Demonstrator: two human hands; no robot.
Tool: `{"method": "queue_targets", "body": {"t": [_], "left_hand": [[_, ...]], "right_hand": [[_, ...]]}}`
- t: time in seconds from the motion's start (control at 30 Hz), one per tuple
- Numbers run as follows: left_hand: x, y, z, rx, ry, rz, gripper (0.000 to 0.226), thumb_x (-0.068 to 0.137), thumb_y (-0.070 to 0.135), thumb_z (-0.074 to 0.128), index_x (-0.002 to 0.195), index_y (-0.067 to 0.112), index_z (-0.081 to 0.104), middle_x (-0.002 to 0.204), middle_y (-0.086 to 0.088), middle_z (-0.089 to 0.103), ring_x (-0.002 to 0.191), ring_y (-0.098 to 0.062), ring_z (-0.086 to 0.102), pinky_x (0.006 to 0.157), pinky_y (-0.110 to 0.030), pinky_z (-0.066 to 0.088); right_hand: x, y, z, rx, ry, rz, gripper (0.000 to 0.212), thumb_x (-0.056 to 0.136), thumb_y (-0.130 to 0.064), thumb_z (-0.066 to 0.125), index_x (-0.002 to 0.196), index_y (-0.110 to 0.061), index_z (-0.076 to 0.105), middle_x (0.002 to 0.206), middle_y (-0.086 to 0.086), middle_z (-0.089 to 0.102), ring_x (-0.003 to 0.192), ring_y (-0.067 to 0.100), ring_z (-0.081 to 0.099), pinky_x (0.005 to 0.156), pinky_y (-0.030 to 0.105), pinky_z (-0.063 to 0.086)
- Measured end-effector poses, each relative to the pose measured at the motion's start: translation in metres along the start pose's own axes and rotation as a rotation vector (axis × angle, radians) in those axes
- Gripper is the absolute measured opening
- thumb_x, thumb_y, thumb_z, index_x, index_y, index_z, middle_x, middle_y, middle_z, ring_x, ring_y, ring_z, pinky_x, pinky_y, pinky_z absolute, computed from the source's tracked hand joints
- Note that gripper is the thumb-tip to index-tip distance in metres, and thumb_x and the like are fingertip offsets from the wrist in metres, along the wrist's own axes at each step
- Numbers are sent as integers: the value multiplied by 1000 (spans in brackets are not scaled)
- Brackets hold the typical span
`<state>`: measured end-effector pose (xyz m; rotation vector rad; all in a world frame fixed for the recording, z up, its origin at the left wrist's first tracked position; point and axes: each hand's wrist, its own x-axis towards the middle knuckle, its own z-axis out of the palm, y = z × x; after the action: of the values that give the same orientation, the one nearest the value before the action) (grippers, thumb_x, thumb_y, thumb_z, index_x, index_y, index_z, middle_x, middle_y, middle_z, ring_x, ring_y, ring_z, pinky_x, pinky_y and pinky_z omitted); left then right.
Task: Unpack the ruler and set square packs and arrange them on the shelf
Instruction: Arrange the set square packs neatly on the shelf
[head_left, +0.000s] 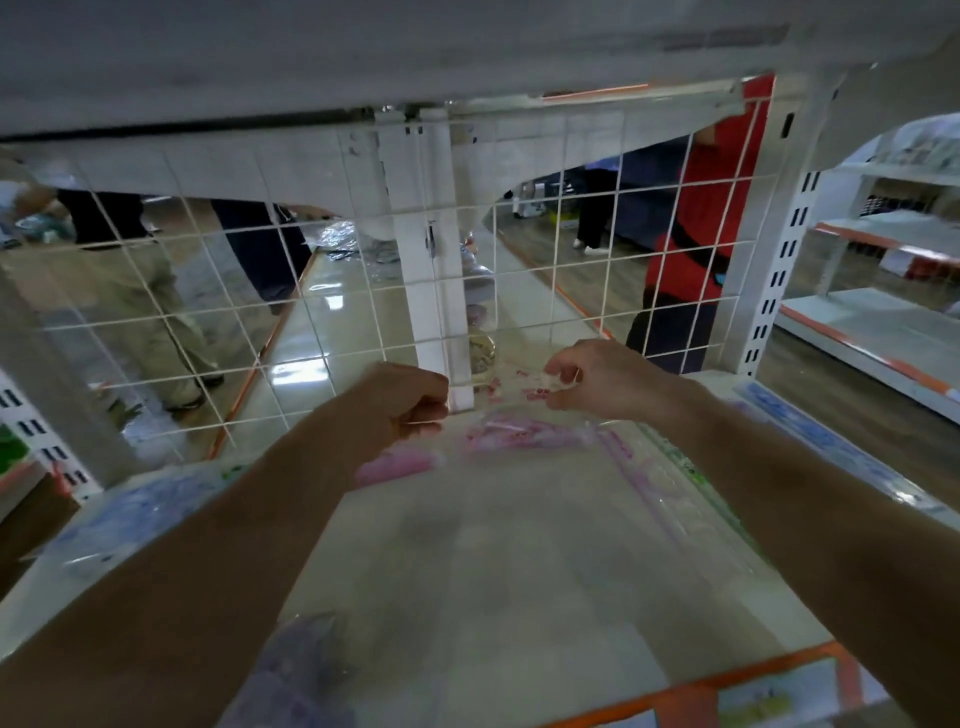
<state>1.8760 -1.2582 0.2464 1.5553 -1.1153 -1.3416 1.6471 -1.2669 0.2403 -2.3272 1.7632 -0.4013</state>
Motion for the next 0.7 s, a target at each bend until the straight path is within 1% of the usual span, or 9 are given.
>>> {"method": "queue_targets", "body": {"t": [0.13, 0.23, 0.3, 0.37, 0.4, 0.47, 0.53, 0.6, 0.7], "left_hand": [[2, -4, -11, -9, 28, -11, 5, 83, -6, 64, 85, -1, 65, 69, -16, 63, 53, -18, 62, 42, -24, 49], [3, -8, -15, -16, 31, -14, 8, 83, -7, 62, 81, 0, 65, 64, -13, 62, 47, -16, 61, 42, -23, 49], [4, -11, -17, -19, 28, -22, 7, 83, -7, 62, 83, -1, 65, 64, -14, 60, 51, -21, 59, 50, -26, 47], [5, -13, -19, -5, 32, -37, 5, 82, -4, 63, 84, -1, 65, 64, -15, 60, 57, -26, 56, 61, -32, 43], [5, -14, -20, -3, 34, -39, 4, 82, -4, 64, 84, 0, 65, 63, -14, 61, 56, -25, 57, 61, -32, 43], [4, -14, -21, -8, 33, -36, 4, 83, -4, 64, 84, -1, 65, 64, -14, 61, 51, -21, 59, 52, -27, 46], [3, -13, -20, -13, 33, -37, 4, 83, -4, 63, 85, -1, 65, 67, -14, 61, 53, -19, 60, 47, -26, 48], [4, -13, -20, -15, 32, -35, 6, 82, -5, 64, 87, -1, 65, 70, -16, 62, 56, -22, 60, 50, -28, 47], [2, -11, -19, -16, 29, -36, 11, 81, -5, 64, 92, -3, 65, 73, -19, 62, 61, -27, 59, 56, -30, 43]], "right_hand": [[6, -8, 13, -7, -67, 30, 42, 85, -33, 68, 124, -19, 61, 113, -1, 61, 102, 15, 57, 77, 21, 35], [11, -11, 25, -23, -98, 23, 33, 82, -32, 67, 113, -20, 66, 95, -7, 56, 90, 13, 54, 73, 22, 34], [12, -12, 29, -23, -113, 25, 29, 81, -28, 66, 108, -19, 67, 91, -7, 54, 85, 12, 51, 72, 23, 36], [13, -13, 31, -28, -129, 19, 17, 81, -26, 65, 97, -19, 68, 86, -6, 57, 83, 15, 53, 69, 25, 42], [12, -14, 31, -46, -138, 14, 8, 81, -26, 64, 87, -21, 66, 82, -6, 56, 81, 16, 54, 65, 26, 42], [11, -16, 32, -75, -161, 13, 9, 81, -27, 65, 75, -20, 60, 77, -4, 56, 79, 18, 54, 61, 27, 40], [11, -16, 31, -80, -177, 29, 16, 79, -30, 66, 78, -16, 60, 80, 0, 57, 79, 19, 55, 62, 30, 40], [9, -17, 31, -74, -186, 20, 16, 78, -34, 67, 81, -20, 59, 83, -5, 55, 84, 18, 54, 62, 27, 38], [9, -22, 33, -93, -191, -11, 38, 79, -35, 67, 114, -24, 60, 114, -4, 57, 110, 18, 52, 79, 26, 40]]}}
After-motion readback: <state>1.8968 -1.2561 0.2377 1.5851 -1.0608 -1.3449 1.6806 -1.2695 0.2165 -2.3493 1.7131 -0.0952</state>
